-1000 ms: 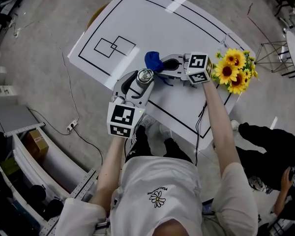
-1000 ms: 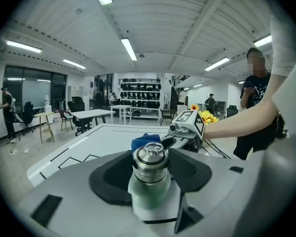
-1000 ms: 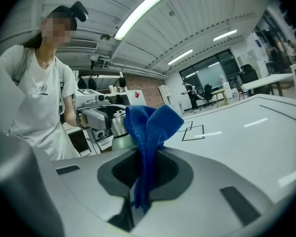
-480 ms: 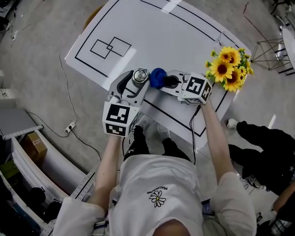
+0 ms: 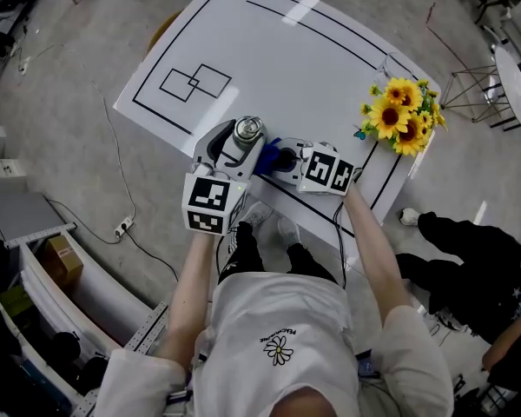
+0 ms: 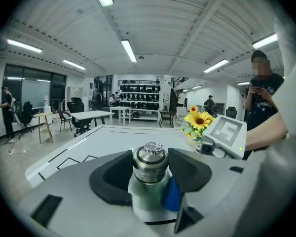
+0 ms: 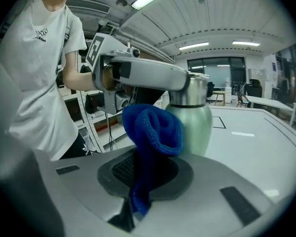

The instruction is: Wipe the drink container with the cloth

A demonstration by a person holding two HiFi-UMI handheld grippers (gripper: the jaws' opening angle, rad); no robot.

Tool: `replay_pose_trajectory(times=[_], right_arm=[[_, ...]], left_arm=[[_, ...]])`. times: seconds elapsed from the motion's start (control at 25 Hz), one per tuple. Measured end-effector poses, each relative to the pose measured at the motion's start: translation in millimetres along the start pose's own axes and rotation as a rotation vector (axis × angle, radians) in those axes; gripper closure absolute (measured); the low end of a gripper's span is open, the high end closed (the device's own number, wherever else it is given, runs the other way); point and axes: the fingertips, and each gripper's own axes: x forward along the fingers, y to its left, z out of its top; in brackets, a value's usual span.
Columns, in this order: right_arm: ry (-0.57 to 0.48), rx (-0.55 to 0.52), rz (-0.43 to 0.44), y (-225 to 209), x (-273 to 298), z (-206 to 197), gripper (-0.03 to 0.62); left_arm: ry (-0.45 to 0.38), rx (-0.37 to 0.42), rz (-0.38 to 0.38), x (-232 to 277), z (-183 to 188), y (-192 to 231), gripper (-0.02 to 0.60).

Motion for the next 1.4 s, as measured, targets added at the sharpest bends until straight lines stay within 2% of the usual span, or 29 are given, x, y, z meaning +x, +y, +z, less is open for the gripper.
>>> replay_pose_trajectory(times=[0.36,0.52,0.6,0.72,0.84,1.0,1.12,1.32,1.4], right_arm=[[0.036,-0.025,-0.010,5,12,1,0.554],[0.016,-0.014,-0.056,10,-8,11,0.553],[-0.031,0.010,-0.113,11,-30,20,0.553],[-0.088,0.047,-0.241,1,-67,29,0.553],[-0.140,0.091,-0.358,-20,-94,34,0.553],[-0.387,0.252,-0.472,-54,-120,59,0.553],[-0.509,0.324,-0.480,-68,-123,74,0.553],[-0.512,0.383,-0.403,-75,-100,71,0.553],[-0.500,0.408,-0.378,-75,-90,69,0.553]], left_arm=[[-0.020,0.001,-0.005,1,0,0,0.356],[0.016,-0.047,-0.015,1,-5,2,0.341],[0.004,-0.058,-0.013,-6,-3,1,0.293],[-0.026,-0.074,-0.032,-18,-5,-2,0.270],[-0.002,-0.091,-0.046,-21,-22,-2,0.245],[0.069,-0.080,-0.032,-14,-51,1,0.245],[0.088,-0.095,-0.022,-3,-63,3,0.245],[0.121,-0.061,-0.022,17,-77,2,0.247],[0.129,-0.046,-0.022,19,-79,2,0.268]])
